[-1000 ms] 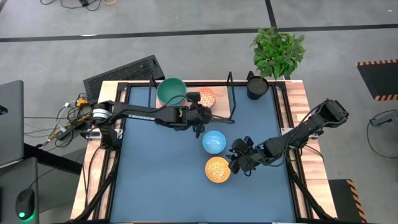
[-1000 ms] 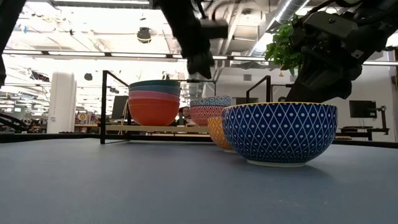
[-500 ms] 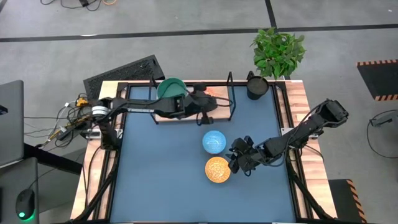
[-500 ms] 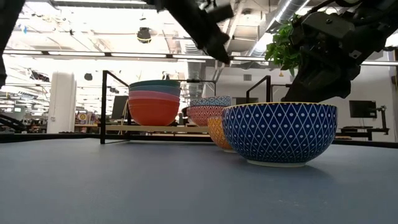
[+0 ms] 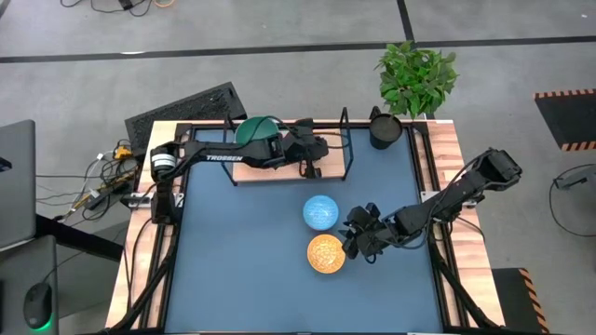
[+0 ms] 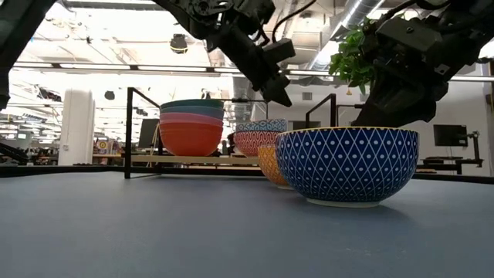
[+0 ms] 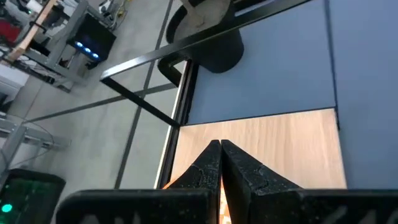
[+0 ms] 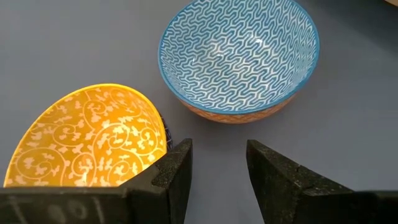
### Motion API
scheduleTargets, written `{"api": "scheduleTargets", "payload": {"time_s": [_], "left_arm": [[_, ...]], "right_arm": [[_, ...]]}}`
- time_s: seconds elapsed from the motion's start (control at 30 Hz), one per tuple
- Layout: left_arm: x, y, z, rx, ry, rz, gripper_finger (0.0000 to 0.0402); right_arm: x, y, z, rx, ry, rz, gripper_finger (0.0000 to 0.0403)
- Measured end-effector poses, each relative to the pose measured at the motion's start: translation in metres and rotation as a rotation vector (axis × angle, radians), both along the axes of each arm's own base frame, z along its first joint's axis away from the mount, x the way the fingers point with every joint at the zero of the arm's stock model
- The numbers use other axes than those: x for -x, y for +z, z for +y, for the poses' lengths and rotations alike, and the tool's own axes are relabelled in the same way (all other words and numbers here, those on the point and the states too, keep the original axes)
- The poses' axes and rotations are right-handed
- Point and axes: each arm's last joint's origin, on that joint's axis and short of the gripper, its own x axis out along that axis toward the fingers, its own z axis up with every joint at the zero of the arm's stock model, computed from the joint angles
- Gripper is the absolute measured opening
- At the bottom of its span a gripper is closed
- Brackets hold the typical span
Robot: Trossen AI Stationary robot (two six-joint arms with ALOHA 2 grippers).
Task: Place and stack bowls onto a shelf
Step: Stack the orange patterned bowl on top of the dark blue patterned bowl on the shelf
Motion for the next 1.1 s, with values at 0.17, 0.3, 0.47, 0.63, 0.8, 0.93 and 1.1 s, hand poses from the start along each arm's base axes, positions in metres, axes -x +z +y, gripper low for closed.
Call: {"api": "scheduleTargets", "payload": {"time_s": [0.17, 0.3, 0.47, 0.63, 0.8, 0.93, 1.1], "left_arm": [[0.004, -0.001, 0.011, 0.049, 0.031, -0.014, 0.0000], [0.006, -0.005, 0.014, 0.059, 0.024, 0.012, 0.0000], [0.007, -0.010, 0.013, 0.050, 0.015, 0.018, 0.0000], [0.008, -0.015, 0.013, 0.039, 0.009, 0.030, 0.0000], [0.008, -0.014, 0.013, 0.014, -0.002, 0.032, 0.0000], [0.006, -0.010, 0.014, -0.016, -0.011, -0.007, 0.0000], [0.005, -0.009, 0.014, -0.030, -0.019, -0.005, 0.0000]], "right_arm": [[0.000, 0.000, 0.000, 0.002, 0.000, 0.003, 0.0177], [0.000, 0.000, 0.000, 0.003, 0.000, 0.004, 0.0177], [0.001, 0.000, 0.000, 0.005, 0.000, 0.008, 0.0177], [0.001, -0.001, -0.001, 0.008, 0.000, 0.013, 0.0177], [0.001, -0.001, -0.001, 0.010, 0.001, 0.016, 0.0177], [0.001, -0.001, -0.001, 0.010, 0.001, 0.015, 0.0177], [0.001, -0.001, -0.001, 0.010, 0.001, 0.015, 0.0177]]}}
